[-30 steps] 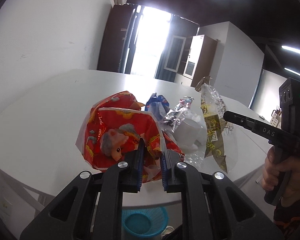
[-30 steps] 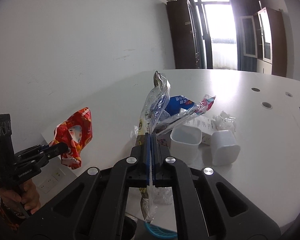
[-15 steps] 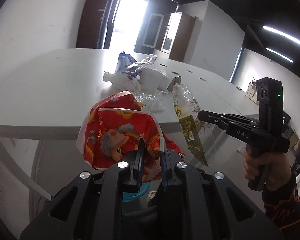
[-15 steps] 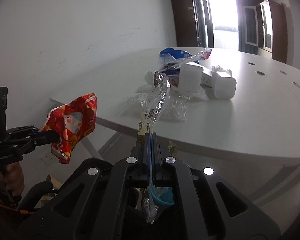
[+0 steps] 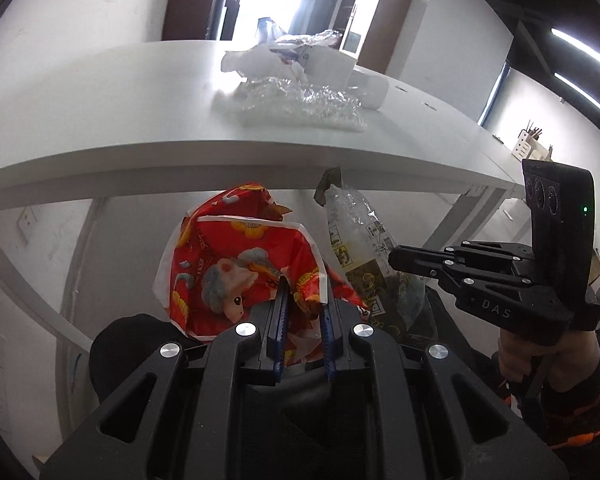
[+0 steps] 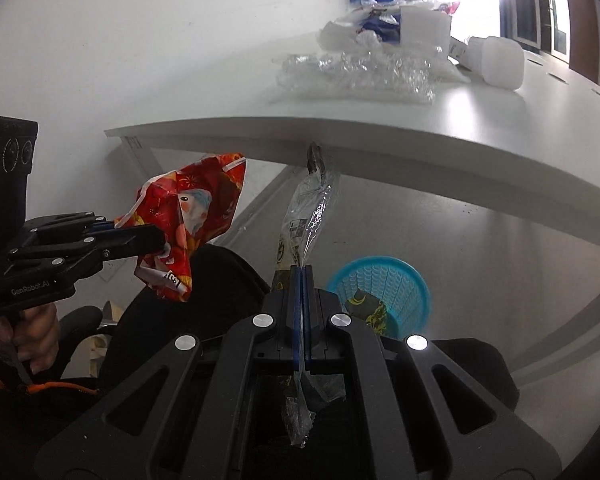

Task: Collect trash
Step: 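Carry the red bag and clear bottle in both tools over the blue wastebasket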

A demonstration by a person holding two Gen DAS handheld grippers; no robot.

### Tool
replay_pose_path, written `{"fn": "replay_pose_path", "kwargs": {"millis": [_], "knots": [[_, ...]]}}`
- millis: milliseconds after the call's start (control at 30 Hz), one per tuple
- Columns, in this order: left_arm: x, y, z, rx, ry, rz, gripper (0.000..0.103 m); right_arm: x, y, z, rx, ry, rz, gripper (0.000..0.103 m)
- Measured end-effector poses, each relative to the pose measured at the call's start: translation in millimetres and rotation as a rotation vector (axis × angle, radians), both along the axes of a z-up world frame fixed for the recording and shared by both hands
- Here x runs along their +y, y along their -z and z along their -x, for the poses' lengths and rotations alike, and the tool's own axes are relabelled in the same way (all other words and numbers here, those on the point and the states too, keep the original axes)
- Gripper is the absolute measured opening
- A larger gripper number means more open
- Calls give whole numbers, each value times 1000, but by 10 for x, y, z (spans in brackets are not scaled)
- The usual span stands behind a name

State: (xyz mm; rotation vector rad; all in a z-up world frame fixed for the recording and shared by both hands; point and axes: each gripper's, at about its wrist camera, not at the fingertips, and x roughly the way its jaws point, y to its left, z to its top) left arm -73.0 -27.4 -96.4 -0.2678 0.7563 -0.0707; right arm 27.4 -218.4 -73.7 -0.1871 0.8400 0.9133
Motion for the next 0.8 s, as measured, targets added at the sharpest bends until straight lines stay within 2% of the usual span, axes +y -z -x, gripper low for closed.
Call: {"fn": "replay_pose_path", "kwargs": {"millis": [167,300,433,600,800], "knots": [[113,293,-299,57,-7,44,13,162,300,-233,39,24,47,1],[149,463,-542,81,-16,34,13,255,556,-405,83,42,57,1],[176,699,-724,106,-23,24,13,389,861,-561,96,44,123,1],[362,1032,-955,174,-96,131,13,477,1213,-797,169,85,160,1],[429,1407,-1268,234,-123,151,13,607,1606,-1062,179,172,252,1]]}}
